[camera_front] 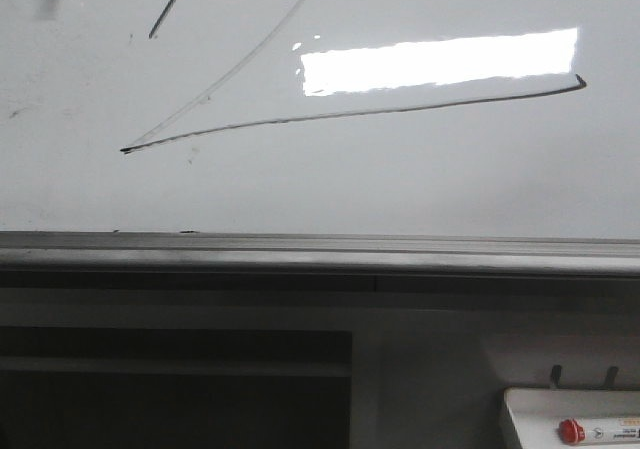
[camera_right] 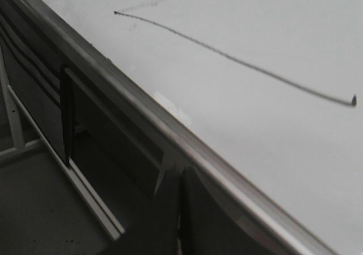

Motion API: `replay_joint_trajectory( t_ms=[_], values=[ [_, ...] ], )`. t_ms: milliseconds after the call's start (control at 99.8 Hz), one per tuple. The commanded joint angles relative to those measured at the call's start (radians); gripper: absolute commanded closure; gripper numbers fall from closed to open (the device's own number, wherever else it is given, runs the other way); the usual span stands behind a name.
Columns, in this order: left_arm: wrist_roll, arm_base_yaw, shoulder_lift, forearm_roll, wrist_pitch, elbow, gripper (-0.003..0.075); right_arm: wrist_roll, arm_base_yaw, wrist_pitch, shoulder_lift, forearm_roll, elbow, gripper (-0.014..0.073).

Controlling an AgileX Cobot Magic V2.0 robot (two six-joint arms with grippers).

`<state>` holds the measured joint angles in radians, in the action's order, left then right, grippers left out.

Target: Write number 2 on whiteboard

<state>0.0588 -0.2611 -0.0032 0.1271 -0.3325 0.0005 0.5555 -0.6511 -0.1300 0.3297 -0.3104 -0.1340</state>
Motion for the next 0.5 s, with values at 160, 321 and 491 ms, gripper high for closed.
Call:
replay_joint_trajectory(
  t_ms=[160, 321, 491],
  values=[
    [-0.009, 0.002, -0.027, 0.006, 0.046, 0.011, 0.0741, -0.467, 0.134, 0.175, 0.0, 0.31, 0.132, 0.0654],
    [-0.009, 0.002, -0.027, 0.006, 0.046, 0.011, 0.0741, -0.476, 0.236, 0.13, -0.057, 0.322, 0.172, 0.0654],
    [-0.009, 0.002, -0.027, 0.006, 0.046, 0.011, 0.0741, -0.476, 0.297, -0.041, -0.195, 0.328, 0.172, 0.0654]
  ],
)
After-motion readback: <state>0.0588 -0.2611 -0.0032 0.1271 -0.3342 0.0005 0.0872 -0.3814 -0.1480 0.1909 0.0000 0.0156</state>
